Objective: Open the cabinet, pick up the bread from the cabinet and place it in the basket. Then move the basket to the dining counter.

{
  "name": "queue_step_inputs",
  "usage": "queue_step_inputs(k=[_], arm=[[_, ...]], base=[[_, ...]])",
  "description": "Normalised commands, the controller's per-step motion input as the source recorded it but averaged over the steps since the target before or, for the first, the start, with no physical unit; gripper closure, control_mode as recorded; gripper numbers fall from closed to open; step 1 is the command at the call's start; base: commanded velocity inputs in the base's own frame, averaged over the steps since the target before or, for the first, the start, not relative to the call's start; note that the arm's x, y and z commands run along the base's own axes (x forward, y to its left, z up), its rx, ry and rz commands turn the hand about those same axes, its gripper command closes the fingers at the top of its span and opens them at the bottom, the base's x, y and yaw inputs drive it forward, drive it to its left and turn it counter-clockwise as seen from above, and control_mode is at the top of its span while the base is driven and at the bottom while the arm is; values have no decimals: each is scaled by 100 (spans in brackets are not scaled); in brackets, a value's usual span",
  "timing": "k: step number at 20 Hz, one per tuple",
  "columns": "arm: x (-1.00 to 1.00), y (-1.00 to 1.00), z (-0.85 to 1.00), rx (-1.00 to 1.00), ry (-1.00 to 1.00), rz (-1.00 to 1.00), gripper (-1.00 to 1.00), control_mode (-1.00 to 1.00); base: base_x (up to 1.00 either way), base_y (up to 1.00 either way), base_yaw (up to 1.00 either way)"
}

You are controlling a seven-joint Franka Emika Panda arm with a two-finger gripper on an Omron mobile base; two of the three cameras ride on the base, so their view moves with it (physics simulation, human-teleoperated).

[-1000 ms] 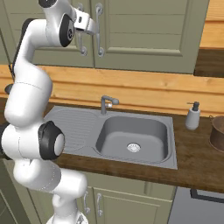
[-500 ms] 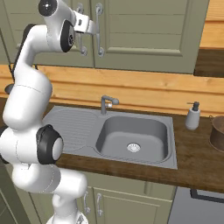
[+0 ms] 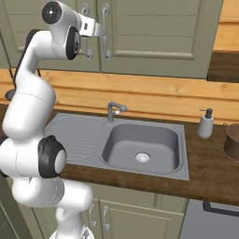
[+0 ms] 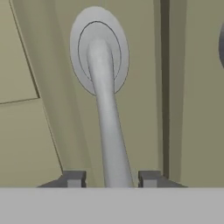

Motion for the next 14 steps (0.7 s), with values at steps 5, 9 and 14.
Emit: queue_step_inputs(k=[5,9,14], arm=[[-9,23,0,0,0,-4,100,-100],[-64,38,0,-1,0,-9,100,-100],[-90,48,0,-3,0,-11,100,-100]], base=[[0,0,0],[0,0,0],[0,0,0]])
